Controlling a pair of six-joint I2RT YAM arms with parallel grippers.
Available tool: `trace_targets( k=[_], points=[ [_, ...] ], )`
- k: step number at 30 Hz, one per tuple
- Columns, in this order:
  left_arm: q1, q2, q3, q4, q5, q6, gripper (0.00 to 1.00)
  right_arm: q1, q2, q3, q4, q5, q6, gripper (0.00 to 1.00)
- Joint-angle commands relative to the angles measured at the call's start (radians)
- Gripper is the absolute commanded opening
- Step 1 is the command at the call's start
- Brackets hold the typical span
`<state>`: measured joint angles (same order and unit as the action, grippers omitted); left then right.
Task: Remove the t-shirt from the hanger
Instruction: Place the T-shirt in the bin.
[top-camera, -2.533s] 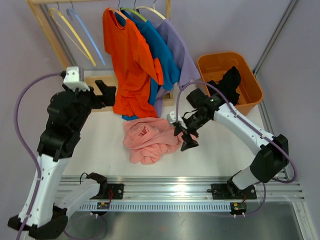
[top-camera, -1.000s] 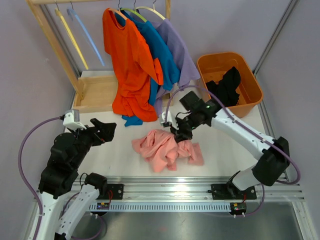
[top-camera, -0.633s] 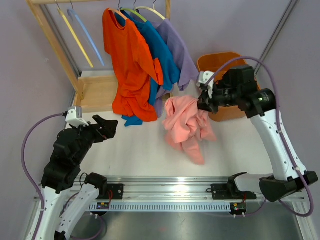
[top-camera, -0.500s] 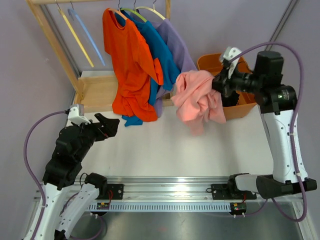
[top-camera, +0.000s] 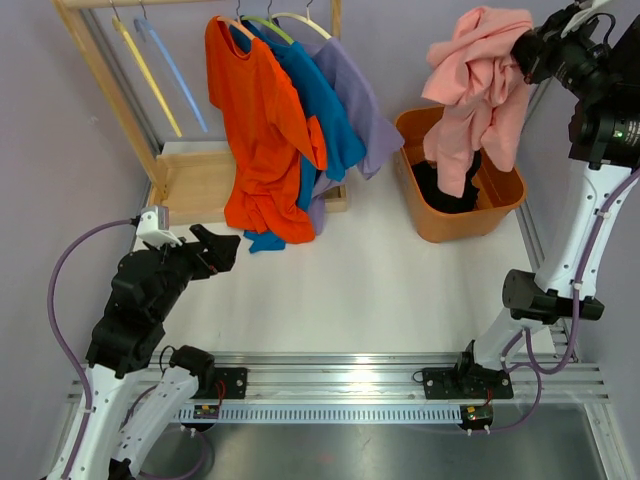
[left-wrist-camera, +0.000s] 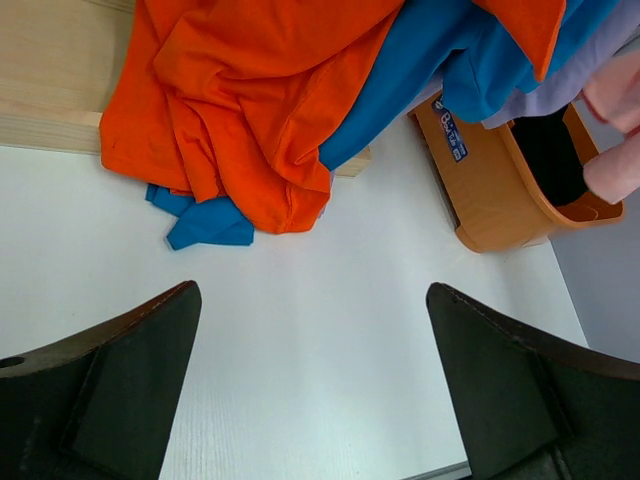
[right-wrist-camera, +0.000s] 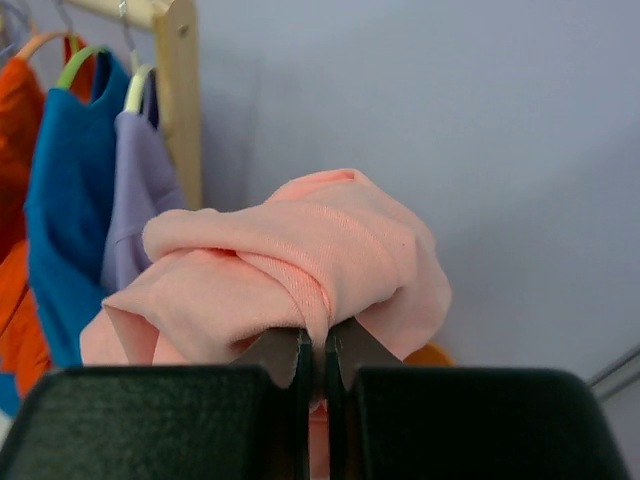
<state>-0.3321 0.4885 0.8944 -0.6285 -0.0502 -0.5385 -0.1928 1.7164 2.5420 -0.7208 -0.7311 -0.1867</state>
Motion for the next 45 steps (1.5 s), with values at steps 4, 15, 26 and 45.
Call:
trace_targets(
  k=[4, 15, 26, 45],
  points=[
    [0.001, 0.013, 0.018, 0.069, 0.021, 0.025, 0.99, -0.019, 0.052, 0.115, 0.184, 0.211, 0.049, 0.0],
    [0.001, 0.022, 0.02, 0.069, 0.023, 0.025, 0.99, -0.056, 0.129, -0.196, 0.098, 0.159, -0.075, 0.0],
    [0.001, 0.005, 0.006, 0.067, 0.019, 0.015, 0.99, -0.057, 0.455, -0.429, -0.337, 0.145, -0.333, 0.0],
    [0.001, 0.051, 0.04, 0.088, 0.038, 0.022, 0.99, -0.057, 0.321, -0.522, -0.285, 0.226, -0.399, 0.68]
  ],
)
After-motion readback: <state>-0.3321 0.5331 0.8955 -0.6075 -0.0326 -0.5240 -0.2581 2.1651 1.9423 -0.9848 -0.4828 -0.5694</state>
